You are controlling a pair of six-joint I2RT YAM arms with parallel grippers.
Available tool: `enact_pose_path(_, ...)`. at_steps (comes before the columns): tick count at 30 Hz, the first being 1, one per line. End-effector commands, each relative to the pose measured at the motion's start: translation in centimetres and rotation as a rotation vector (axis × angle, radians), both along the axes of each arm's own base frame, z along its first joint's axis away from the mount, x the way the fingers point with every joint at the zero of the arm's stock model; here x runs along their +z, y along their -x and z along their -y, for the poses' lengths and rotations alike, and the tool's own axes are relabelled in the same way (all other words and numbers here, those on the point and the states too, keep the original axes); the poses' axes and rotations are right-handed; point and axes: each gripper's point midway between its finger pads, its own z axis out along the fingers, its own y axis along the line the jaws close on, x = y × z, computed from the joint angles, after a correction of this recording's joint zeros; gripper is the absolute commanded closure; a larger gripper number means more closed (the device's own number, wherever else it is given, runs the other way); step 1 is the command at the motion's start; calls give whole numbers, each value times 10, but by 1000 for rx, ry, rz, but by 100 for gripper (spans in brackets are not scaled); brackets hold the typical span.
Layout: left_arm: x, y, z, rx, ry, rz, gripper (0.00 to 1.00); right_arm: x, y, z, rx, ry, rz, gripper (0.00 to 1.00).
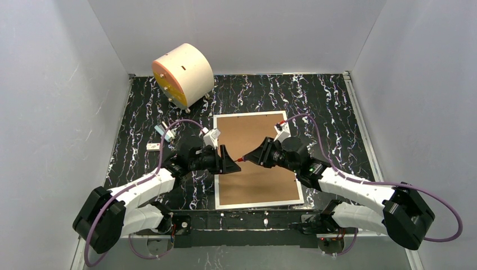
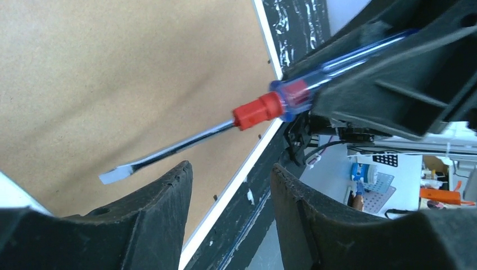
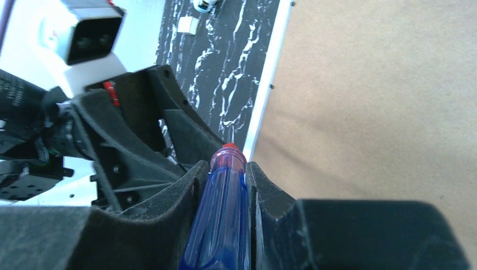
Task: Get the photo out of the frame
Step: Adjust the screwdriver.
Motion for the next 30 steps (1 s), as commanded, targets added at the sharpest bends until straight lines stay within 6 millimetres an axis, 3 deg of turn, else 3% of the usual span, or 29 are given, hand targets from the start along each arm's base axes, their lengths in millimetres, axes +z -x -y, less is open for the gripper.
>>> enact_pose_path(1, -12, -4, -8, 53, -72, 11, 49, 49, -2, -18, 53, -114, 64, 99)
enact_pose_path(5, -18, -18, -15, 134, -109, 40, 52, 50, 12, -21, 126, -128, 47, 99)
enact_pose_path(13, -12, -28, -15, 148, -136, 81, 60, 36, 33, -19, 222, -81, -8, 99)
enact_pose_path(17, -11, -24, -14, 127, -126, 78, 60, 36, 26, -15, 169, -80, 8, 99)
enact_pose_path(24, -25, -17, -23, 134, -166, 57, 59, 39, 29, -24, 236, -76, 26, 99)
enact_pose_path(30, -26, -15, -26, 128, -181, 57, 55, 34, 15, -18, 190, -19, 65, 99)
